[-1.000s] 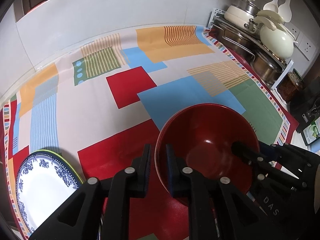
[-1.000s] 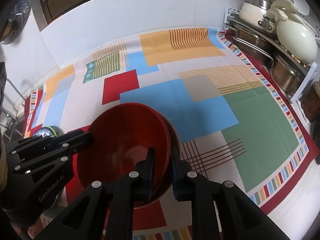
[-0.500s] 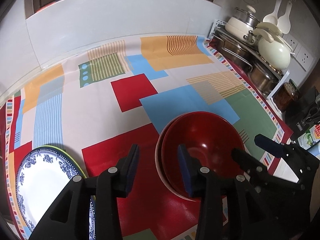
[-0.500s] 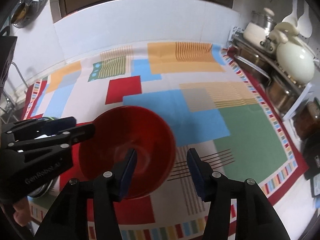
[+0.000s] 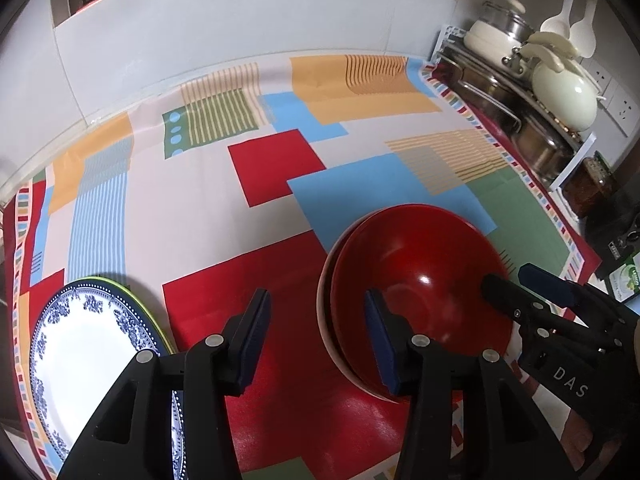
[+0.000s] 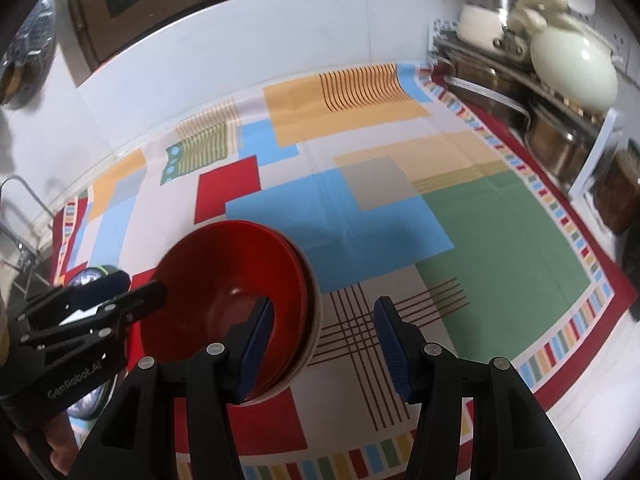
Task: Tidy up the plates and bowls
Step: 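Lower the red bowl into the pink bowl and grip the nested bowls, then carry the nested bowls with both grippers over the plate stack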
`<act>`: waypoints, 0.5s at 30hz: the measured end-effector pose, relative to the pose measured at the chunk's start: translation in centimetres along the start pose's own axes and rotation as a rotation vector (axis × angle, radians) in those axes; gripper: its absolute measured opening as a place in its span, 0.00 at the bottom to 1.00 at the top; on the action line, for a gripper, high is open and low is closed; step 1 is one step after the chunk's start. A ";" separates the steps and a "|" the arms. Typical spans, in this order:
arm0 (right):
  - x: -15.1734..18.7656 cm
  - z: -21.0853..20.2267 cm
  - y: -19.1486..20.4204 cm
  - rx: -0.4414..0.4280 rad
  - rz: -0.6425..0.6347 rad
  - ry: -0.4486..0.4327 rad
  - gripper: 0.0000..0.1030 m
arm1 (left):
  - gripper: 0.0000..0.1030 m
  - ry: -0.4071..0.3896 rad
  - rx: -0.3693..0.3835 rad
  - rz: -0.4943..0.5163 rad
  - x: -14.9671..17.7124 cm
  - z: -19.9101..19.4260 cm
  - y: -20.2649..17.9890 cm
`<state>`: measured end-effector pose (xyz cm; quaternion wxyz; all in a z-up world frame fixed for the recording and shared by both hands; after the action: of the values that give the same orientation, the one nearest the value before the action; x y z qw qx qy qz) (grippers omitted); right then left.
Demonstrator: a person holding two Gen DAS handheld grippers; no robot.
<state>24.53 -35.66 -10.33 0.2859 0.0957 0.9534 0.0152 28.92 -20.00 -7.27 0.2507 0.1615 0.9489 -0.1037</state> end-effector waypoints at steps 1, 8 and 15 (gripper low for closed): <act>0.0 0.3 -0.1 -0.001 0.005 0.007 0.51 | 0.46 0.008 -0.003 -0.003 0.0 0.3 0.1; 0.1 1.8 -0.1 -0.011 0.008 0.041 0.51 | 0.46 0.052 -0.009 -0.031 0.3 1.9 0.4; 0.1 3.4 -0.2 -0.028 0.033 0.087 0.44 | 0.45 0.083 -0.005 -0.050 0.2 2.9 0.4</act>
<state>26.32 -35.92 -13.23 0.2449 0.1065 0.9629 0.0373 30.19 -20.36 -9.94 0.2089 0.1411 0.9624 -0.1007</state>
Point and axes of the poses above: each gripper's, at about its wrist camera, not at the fingertips, and z roughly the way its jaws point, y to its left, x to its underside, the point moved 2 cm from there along z, roughly the way its jaws point, and after that the axes turned 2 degrees about x, right-handed, at the moved point
